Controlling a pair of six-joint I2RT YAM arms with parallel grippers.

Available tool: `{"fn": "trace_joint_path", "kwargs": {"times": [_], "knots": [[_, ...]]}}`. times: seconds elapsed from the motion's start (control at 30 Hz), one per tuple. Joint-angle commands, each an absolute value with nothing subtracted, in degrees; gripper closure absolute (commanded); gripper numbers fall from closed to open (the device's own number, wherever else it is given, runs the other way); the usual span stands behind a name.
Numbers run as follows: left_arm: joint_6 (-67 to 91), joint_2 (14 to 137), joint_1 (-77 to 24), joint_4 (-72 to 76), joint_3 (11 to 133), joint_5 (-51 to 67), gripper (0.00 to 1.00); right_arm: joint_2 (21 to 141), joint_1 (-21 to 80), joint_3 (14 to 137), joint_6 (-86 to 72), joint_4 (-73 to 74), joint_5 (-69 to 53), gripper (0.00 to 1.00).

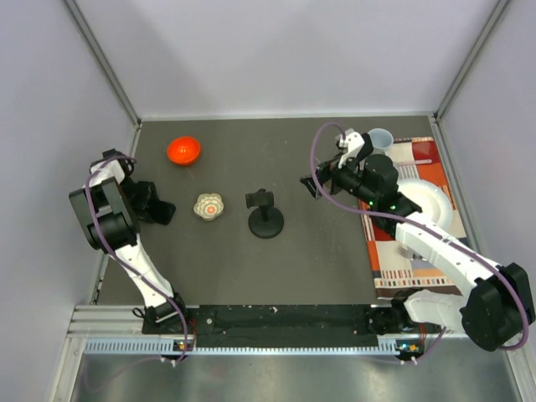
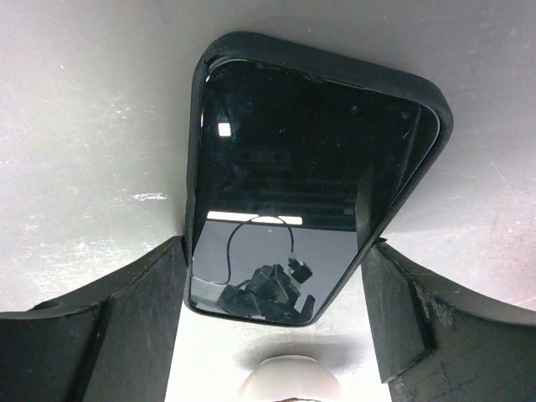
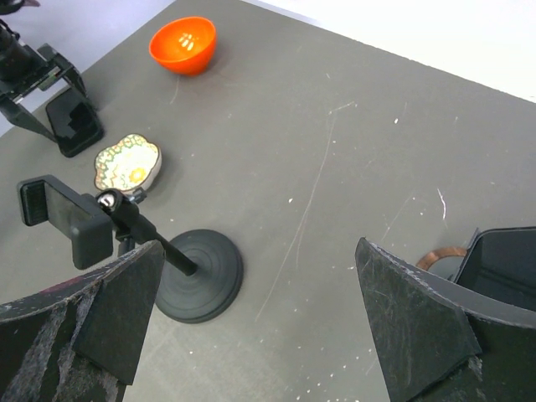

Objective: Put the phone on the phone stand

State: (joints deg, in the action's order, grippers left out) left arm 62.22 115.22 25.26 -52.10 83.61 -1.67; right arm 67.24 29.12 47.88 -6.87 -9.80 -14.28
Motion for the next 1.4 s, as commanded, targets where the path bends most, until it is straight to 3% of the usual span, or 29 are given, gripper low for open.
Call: {"fn": "trace_joint_path", "kwargs": {"times": [0.0,0.43,0.93,1.03,1.17,1.37], "knots": [[60.7,113.8,24.8,-51.5,79.2,-3.5,1.00,65.2,29.6,47.8,-5.5,-11.9,-12.7,0.03],[58.3,100.8,20.9,-51.1,71.0,-4.7,1.00,65.6,29.5,47.7,-5.4,-12.0,-12.4,0.03],[51.4,73.8,19.4,-45.4,57.7,-1.2,1.00,69.0,29.5,49.5,-5.9,-11.7,-13.4,0.03],[49.5,67.8,15.3,-44.6,60.1,-4.0,1.00,69.3,29.5,49.7,-6.1,-11.6,-13.1,0.03],[44.3,60.7,1.6,-42.7,68.3,-13.3,1.00,69.5,29.5,50.0,-6.4,-11.5,-13.0,0.03],[33.0,51.7,-11.7,-27.0,68.6,-8.2,1.00,69.2,29.6,51.7,-8.7,-9.3,-13.6,0.03]]}}
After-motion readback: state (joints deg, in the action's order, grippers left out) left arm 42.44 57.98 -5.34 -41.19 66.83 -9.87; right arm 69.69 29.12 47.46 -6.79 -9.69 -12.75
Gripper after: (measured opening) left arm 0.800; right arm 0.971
